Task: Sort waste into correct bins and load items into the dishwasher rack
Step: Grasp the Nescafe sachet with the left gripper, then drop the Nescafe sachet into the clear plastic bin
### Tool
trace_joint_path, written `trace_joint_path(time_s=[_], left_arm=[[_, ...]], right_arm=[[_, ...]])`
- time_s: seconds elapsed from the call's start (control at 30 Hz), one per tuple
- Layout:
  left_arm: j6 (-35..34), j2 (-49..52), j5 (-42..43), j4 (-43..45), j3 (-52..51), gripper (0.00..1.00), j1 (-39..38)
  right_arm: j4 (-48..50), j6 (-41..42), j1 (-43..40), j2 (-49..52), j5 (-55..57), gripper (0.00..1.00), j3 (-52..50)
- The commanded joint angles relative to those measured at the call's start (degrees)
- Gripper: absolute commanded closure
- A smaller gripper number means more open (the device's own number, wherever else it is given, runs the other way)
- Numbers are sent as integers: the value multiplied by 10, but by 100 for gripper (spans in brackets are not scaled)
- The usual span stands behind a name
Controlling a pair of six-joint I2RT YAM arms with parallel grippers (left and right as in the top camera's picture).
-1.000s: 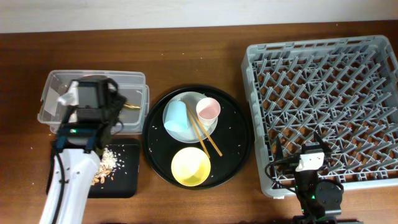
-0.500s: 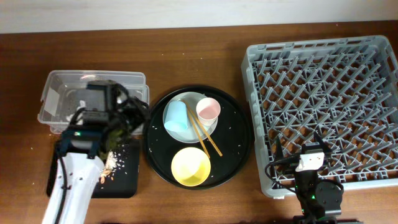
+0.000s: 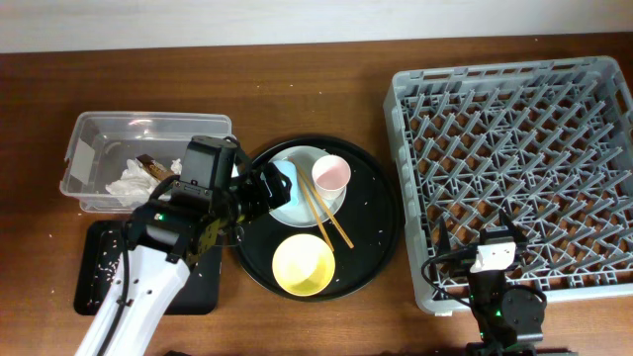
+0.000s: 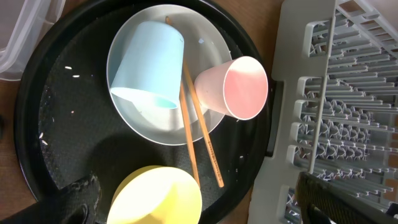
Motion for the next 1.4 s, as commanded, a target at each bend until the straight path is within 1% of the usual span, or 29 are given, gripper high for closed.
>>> trace_joint_path(time_s=[0.0, 0.47, 0.5, 0.53, 0.57, 0.6, 0.63, 0.67, 0.7, 0.73, 0.77, 0.83, 0.87, 0.9, 0.97, 1.07, 1.23, 1.27, 1.3, 1.37], left_arm=[[7, 0, 2, 0, -7, 1, -2], [7, 0, 2, 0, -7, 1, -2], [6, 0, 0, 28, -7, 1, -2], [7, 0, 0, 80, -7, 1, -2], [-15, 0, 0, 82, -7, 11, -3], [-25, 0, 0, 82, -7, 28, -8], [-39, 3, -19, 80, -8, 44, -29], [-56, 9, -66, 78, -8, 47, -52], [-80, 16, -101, 78, -8, 55, -70], [-128, 31, -129, 78, -8, 64, -92], [-173, 56, -165, 78, -8, 65, -104], [-235, 104, -166, 81, -8, 63, -104], [-264, 137, -165, 92, -8, 59, -104], [-280, 169, -163, 105, -8, 53, -103], [-282, 206, -147, 155, -8, 43, -97], [-282, 213, -154, 155, -8, 43, -95], [-273, 238, -170, 157, -8, 45, -95], [-261, 240, -199, 157, -8, 50, -95], [-252, 239, -211, 157, -8, 51, -92], [-250, 239, -213, 160, -8, 55, -81]], right_arm=[[-2, -2, -2, -3, -1, 2, -3], [-2, -2, -2, -3, -1, 2, -3], [-2, -2, -2, -3, -1, 2, -3], [-2, -2, -2, -3, -1, 2, -3], [-2, -2, -2, -3, -1, 2, -3], [-2, -2, -2, -3, -1, 2, -3], [-2, -2, -2, -3, -1, 2, -3], [-2, -2, -2, -3, -1, 2, -3], [-2, -2, -2, -3, -1, 2, -3], [-2, -2, -2, -3, -1, 2, -3], [-2, -2, -2, -3, -1, 2, -3], [-2, -2, -2, -3, -1, 2, -3], [-2, -2, -2, -3, -1, 2, -3], [-2, -2, -2, -3, -1, 2, -3], [-2, -2, -2, -3, -1, 2, -3], [-2, -2, -2, -3, -1, 2, -3], [-2, -2, -2, -3, -1, 1, -3], [-2, -2, -2, -3, -1, 2, -3], [-2, -2, -2, -3, -1, 2, -3], [-2, -2, -2, -3, -1, 2, -3]])
